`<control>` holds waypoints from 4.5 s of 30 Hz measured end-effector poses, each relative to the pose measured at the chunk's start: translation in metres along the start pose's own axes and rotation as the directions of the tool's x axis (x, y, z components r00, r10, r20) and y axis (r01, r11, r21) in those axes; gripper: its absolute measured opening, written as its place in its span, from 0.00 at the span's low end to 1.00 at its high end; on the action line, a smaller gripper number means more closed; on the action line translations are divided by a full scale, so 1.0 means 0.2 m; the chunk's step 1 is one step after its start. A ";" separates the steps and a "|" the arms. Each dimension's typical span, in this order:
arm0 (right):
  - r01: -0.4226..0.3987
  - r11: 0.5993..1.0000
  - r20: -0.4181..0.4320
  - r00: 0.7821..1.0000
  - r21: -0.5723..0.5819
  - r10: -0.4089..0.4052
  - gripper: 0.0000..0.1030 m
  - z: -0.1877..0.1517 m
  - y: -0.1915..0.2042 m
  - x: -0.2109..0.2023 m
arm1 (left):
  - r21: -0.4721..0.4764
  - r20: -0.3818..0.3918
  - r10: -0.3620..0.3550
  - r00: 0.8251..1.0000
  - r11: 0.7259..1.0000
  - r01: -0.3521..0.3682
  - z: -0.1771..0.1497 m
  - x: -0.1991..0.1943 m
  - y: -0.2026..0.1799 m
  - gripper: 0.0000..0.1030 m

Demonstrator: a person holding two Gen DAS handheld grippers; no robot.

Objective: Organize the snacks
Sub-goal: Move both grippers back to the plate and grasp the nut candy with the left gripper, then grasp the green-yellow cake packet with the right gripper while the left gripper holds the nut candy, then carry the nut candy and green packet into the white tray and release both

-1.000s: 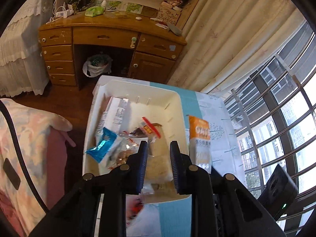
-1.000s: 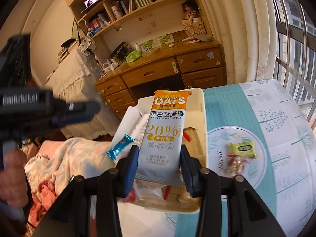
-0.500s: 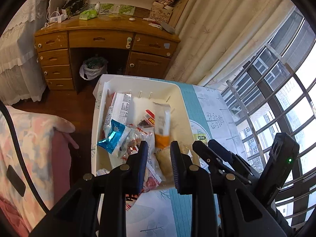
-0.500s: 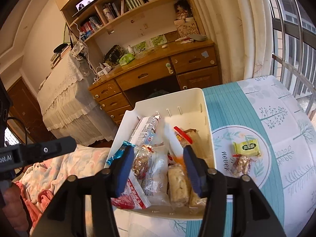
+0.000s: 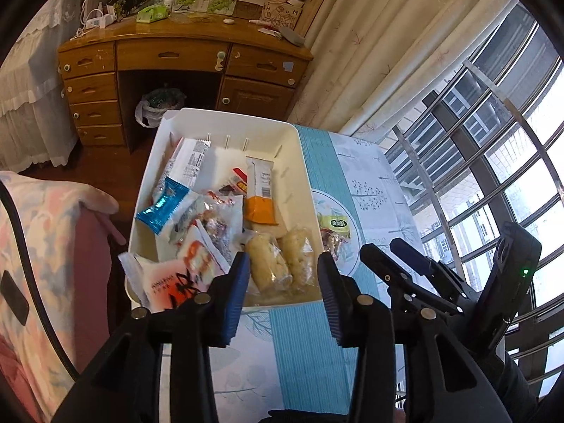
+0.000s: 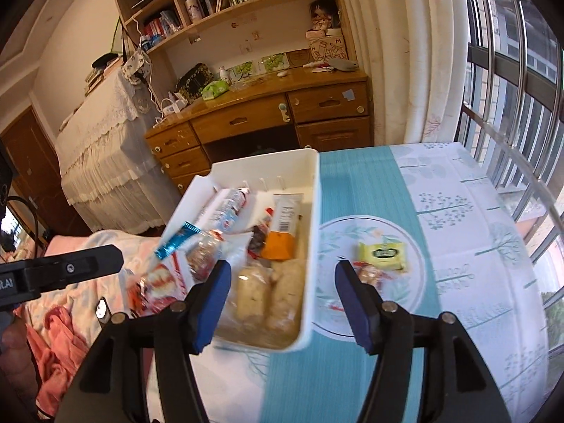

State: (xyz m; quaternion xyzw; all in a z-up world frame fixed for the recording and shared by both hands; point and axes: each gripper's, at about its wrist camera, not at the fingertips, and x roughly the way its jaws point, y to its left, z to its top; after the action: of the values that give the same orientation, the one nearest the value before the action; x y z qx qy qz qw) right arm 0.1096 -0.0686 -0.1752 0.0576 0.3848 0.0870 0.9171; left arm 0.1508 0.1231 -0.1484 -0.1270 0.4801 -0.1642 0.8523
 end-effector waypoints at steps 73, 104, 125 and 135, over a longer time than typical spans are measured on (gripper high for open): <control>-0.382 0.587 -0.261 0.923 -0.714 0.284 0.60 -0.05 -0.76 0.80 | 0.010 -0.017 0.441 0.897 0.897 -0.441 -0.09 1.40 -0.70 0.44; -0.326 0.858 -0.424 0.894 -0.397 0.143 0.42 -0.07 -0.81 0.56 | 0.016 -0.078 0.331 0.940 0.943 -0.331 -0.23 0.83 -0.87 0.42; -0.377 0.926 -0.248 0.898 -0.013 0.362 0.42 -0.02 -0.44 0.19 | 0.124 -0.029 0.291 0.956 0.950 -0.286 -0.07 0.41 -0.55 0.42; -0.254 0.964 -0.120 0.957 0.081 0.263 0.42 -0.10 -0.05 0.15 | 0.208 0.044 0.174 0.984 0.961 -0.180 0.05 0.24 -0.16 0.41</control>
State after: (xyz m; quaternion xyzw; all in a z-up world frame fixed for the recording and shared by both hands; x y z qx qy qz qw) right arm 0.1171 -0.0719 -0.2128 0.1314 0.4352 0.1971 0.8686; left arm 0.1772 0.0751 -0.1695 0.0056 0.4588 -0.1359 0.8781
